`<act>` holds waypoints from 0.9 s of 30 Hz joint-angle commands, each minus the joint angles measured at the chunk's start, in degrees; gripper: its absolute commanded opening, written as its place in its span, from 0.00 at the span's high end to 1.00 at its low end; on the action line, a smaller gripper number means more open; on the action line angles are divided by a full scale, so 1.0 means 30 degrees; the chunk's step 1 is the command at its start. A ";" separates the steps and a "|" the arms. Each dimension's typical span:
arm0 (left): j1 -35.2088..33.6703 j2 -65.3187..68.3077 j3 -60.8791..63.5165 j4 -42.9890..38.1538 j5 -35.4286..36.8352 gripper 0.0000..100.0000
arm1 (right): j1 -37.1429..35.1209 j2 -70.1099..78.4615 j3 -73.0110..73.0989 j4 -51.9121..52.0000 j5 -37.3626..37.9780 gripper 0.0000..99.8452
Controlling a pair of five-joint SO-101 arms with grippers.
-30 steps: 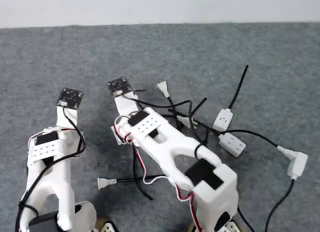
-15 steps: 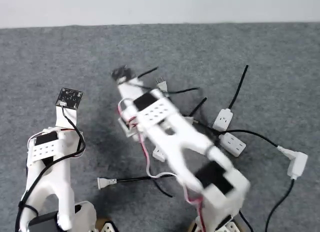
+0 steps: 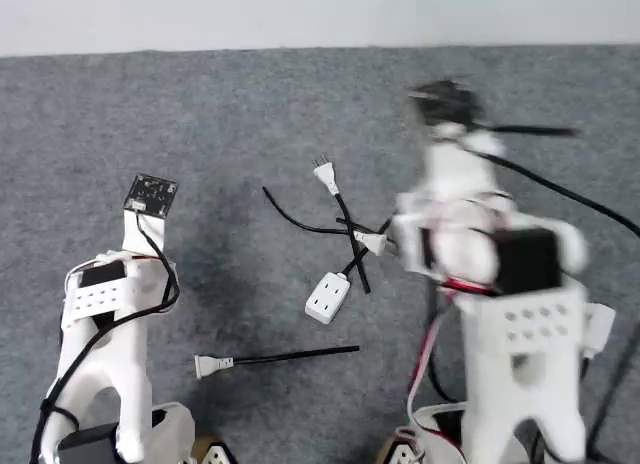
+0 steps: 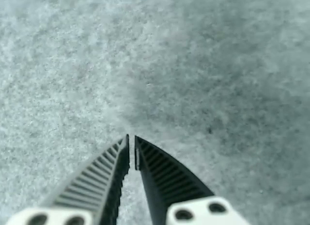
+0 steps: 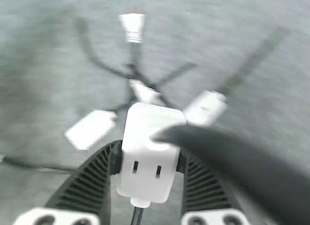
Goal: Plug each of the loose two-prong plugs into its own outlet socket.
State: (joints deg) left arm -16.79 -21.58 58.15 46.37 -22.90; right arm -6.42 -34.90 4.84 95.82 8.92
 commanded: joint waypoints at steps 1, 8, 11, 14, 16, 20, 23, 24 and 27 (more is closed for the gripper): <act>0.1905 -0.0527 -0.0220 -0.0440 0.0938 0.99 | 0.5407 -0.1568 0.2549 -0.0806 0.2227 0.99; 0.7092 -0.0645 -0.0073 -0.0293 0.4132 0.99 | 1.4960 -0.0923 0.9319 -0.8278 0.6066 0.99; 1.0051 -0.0498 -0.0571 0.0264 0.6799 0.93 | 1.7919 0.0425 1.0286 -1.0886 0.6974 0.99; 1.2542 -0.0498 -0.0806 0.0234 0.8469 0.82 | 2.0205 0.2623 1.0051 -1.2586 0.7619 0.99; 1.3919 -0.0498 -0.0864 0.0176 0.8996 0.76 | 2.1114 0.4469 0.9319 -1.3524 0.7795 0.99; 1.5209 -0.0498 -0.1363 0.0147 0.9582 0.74 | 2.1934 0.8513 0.6886 -1.4842 0.7766 0.99; 1.5355 -0.0469 -0.1685 0.0147 0.9612 0.74 | 2.1934 1.1619 0.4308 -1.4462 0.7736 0.98; 1.5355 -0.0469 -0.1685 0.0147 0.9612 0.74 | 2.1905 1.2615 0.3399 -1.4081 0.7707 0.97; 1.5355 -0.0469 -0.1656 -0.0117 0.9172 0.74 | 2.1788 1.5253 0.0938 -1.3172 0.7707 0.92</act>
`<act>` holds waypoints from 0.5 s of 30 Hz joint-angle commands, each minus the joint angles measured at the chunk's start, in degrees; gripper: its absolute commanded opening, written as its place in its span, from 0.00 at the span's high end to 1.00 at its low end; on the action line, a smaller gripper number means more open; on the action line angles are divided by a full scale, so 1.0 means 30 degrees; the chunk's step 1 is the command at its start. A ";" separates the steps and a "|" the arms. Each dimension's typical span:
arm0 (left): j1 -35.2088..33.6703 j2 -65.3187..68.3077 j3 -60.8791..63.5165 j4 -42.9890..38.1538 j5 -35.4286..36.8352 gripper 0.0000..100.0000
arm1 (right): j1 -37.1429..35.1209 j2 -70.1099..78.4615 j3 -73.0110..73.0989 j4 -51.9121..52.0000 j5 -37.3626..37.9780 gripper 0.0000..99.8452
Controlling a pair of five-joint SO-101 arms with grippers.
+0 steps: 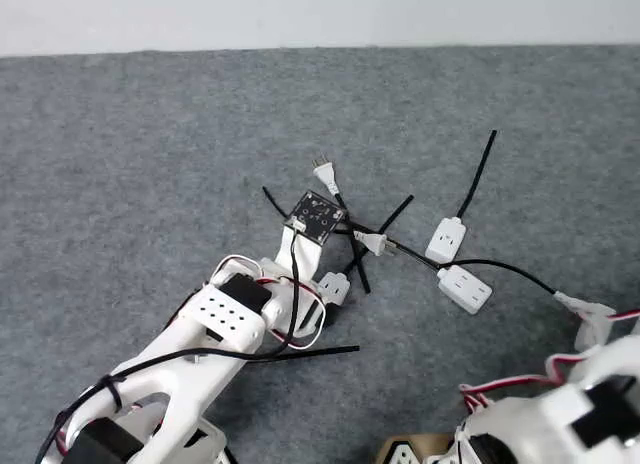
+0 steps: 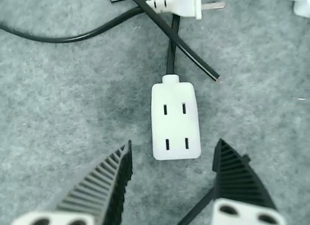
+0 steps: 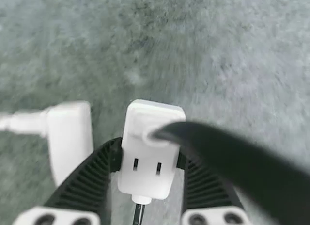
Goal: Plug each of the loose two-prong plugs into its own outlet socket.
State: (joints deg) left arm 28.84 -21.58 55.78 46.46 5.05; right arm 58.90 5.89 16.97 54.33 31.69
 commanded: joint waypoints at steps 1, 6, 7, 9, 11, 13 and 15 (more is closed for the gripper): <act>0.0147 -0.0469 -0.0806 -0.0322 -0.0615 0.74 | -0.0132 0.2388 -0.3810 0.0923 0.0117 0.91; 0.0088 0.1377 -0.1216 -0.1084 -0.2813 0.74 | -0.0337 0.5231 -0.6799 0.2300 0.0117 0.89; 0.0029 0.2198 -0.1480 -0.1260 -0.3077 0.74 | -0.0337 0.5524 -0.7238 0.2476 0.0088 0.89; 0.0000 0.4015 -0.2447 -0.1289 -0.3341 0.74 | -0.0366 0.5788 -0.7883 0.2740 -0.0147 0.88; -0.0029 0.5304 -0.3648 -0.0703 -0.3311 0.74 | -0.0366 0.5758 -0.8293 0.3033 -0.0645 0.88; -0.0029 0.6037 -0.4586 -0.0117 -0.3341 0.74 | -0.0425 0.5700 -0.8821 0.3736 -0.0674 0.84; -0.0029 0.6418 -0.4879 -0.0059 -0.3341 0.74 | -0.0630 0.5465 -0.9084 0.4205 -0.0674 0.77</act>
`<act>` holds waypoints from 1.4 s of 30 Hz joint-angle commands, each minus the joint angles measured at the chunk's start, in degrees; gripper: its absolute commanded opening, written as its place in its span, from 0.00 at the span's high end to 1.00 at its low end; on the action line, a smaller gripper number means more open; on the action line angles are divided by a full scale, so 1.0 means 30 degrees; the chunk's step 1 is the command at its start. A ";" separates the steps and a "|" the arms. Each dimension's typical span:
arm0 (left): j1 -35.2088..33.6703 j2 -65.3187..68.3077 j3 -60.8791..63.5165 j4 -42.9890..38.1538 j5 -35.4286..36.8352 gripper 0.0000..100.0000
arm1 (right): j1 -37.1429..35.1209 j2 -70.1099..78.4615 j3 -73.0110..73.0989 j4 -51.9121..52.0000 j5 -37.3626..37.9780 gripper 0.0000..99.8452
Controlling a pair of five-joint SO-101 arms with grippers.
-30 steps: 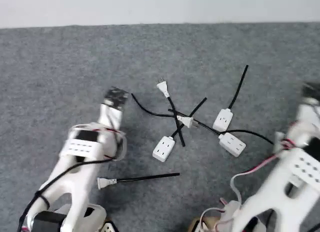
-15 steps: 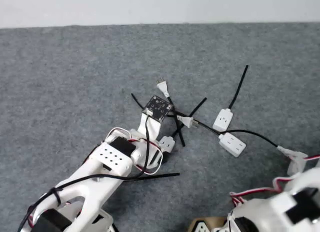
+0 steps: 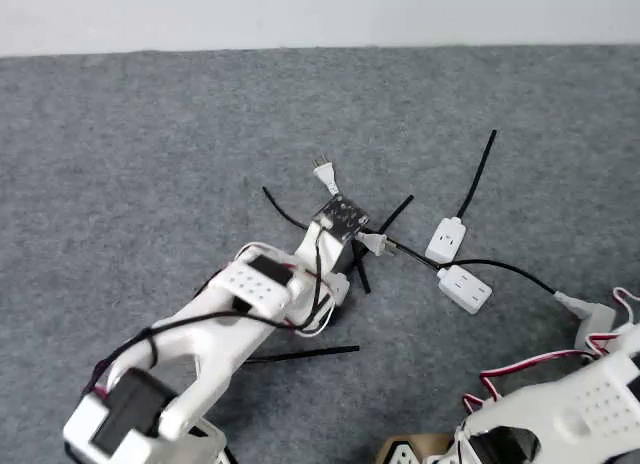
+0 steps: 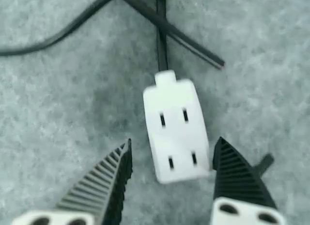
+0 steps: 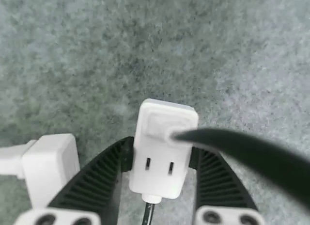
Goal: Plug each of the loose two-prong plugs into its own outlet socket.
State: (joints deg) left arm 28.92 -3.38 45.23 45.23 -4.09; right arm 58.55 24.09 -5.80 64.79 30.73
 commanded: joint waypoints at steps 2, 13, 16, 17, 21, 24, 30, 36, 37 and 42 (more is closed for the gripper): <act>-0.0059 0.0352 -0.1392 0.0352 -0.0264 0.74 | -0.0659 -0.0894 -0.1524 0.0864 -0.0440 0.73; 0.0381 0.0527 -0.1451 0.0527 -0.0234 0.87 | -0.1011 -0.2212 -0.1553 0.1509 -0.2139 0.87; 0.0938 0.0586 -0.1773 0.1553 -0.0147 0.88 | -0.1275 -0.2857 -0.1553 0.2154 -0.2139 0.87; 0.0996 0.0586 -0.1832 0.1875 -0.0117 0.88 | -0.1333 -0.3092 -0.1553 0.2388 -0.2139 0.87; 0.0967 0.0615 -0.1832 0.2930 0.2110 0.88 | -0.1890 -0.3883 -0.1553 0.3355 -0.2139 0.87; 0.0322 0.0615 -0.1802 0.4220 0.5685 0.89 | -0.3062 -0.4264 -0.1495 0.4264 -0.2315 0.87; -0.3722 0.0381 -0.2095 0.4425 0.8762 0.96 | -0.6579 -0.4762 -0.1495 0.5612 -0.5392 0.87; -0.5070 0.0586 -0.1861 0.4337 0.8645 0.98 | -1.0974 -0.5319 -0.1465 0.6198 -0.7414 0.87; -0.4894 0.0586 -0.1832 0.4337 0.8645 0.98 | -1.1824 -0.5436 -0.1465 0.6198 -0.7648 0.87; -0.4015 0.0586 -0.1802 0.4308 0.8645 0.97 | -1.6689 -0.5729 -0.1495 0.5963 -0.8264 0.87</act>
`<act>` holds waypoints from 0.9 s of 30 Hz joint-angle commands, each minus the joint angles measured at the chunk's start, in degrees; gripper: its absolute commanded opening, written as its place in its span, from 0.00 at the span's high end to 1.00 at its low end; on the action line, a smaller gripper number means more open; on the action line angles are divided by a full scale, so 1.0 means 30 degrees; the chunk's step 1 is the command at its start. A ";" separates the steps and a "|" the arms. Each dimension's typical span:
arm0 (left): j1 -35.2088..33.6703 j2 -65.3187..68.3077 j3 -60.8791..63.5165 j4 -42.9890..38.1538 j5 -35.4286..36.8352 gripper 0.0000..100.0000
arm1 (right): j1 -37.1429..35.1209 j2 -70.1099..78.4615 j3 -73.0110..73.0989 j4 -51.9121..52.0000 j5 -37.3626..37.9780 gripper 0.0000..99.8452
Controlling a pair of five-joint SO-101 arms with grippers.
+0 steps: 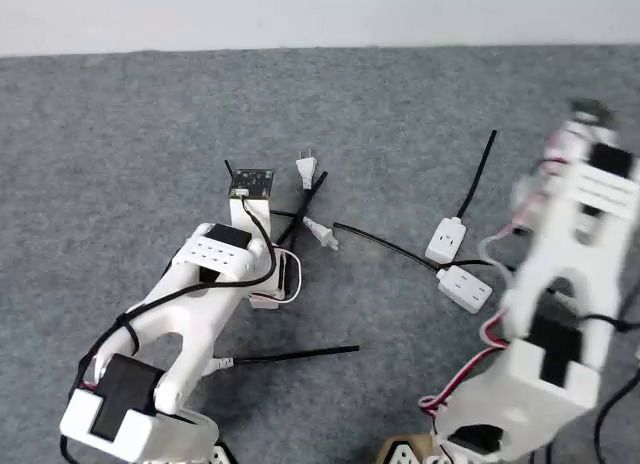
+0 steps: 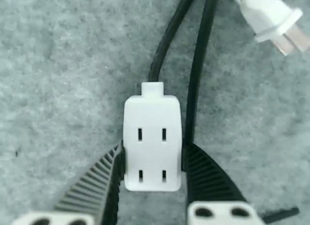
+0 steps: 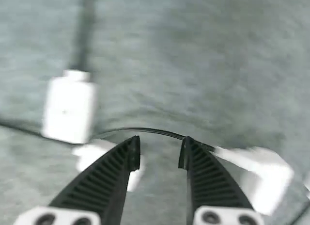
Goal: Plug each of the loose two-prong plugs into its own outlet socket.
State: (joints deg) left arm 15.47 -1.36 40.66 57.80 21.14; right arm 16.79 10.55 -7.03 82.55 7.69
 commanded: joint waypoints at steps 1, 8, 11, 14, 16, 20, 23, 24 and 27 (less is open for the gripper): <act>0.0645 -0.0088 -0.0308 0.0117 0.0234 0.97 | -0.3736 -0.1128 -0.1084 -0.0132 -0.0762 0.87; 0.2315 -0.0059 -0.0161 0.0264 0.0352 0.82 | -0.7429 -0.1040 -0.1055 -0.0894 -0.2081 0.87; 0.2696 -0.0147 -0.0161 0.0791 0.0352 0.77 | -0.7839 -0.1040 -0.1055 -0.0894 -0.2051 0.88; 0.2696 -0.0322 -0.0278 0.1670 0.0117 0.76 | -0.8484 -0.1040 -0.1055 -0.0894 -0.2051 0.88; 0.2755 -0.0381 -0.0513 0.2462 -0.0967 0.74 | -0.9040 -0.1040 -0.1055 -0.1011 -0.2022 0.88; 0.2579 -0.2051 -0.0337 0.3282 -0.1553 0.71 | -0.9392 -0.1040 -0.0322 -0.1978 -0.1905 0.88; 0.2696 -0.4630 0.1158 0.2842 -0.2227 0.70 | -0.9275 -0.1040 0.0498 -0.3033 -0.1875 0.88; 0.2667 -0.5685 0.1773 0.2637 -0.2637 0.70 | -0.9275 -0.1040 0.0762 -0.3238 -0.1817 0.88; 0.2022 -0.9260 0.3619 0.2139 -0.3575 0.70 | -0.9392 -0.1070 0.1377 -0.3355 -0.1143 0.89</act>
State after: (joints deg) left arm 23.12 -18.42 48.57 65.98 13.41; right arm -10.73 10.46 -3.16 73.76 2.59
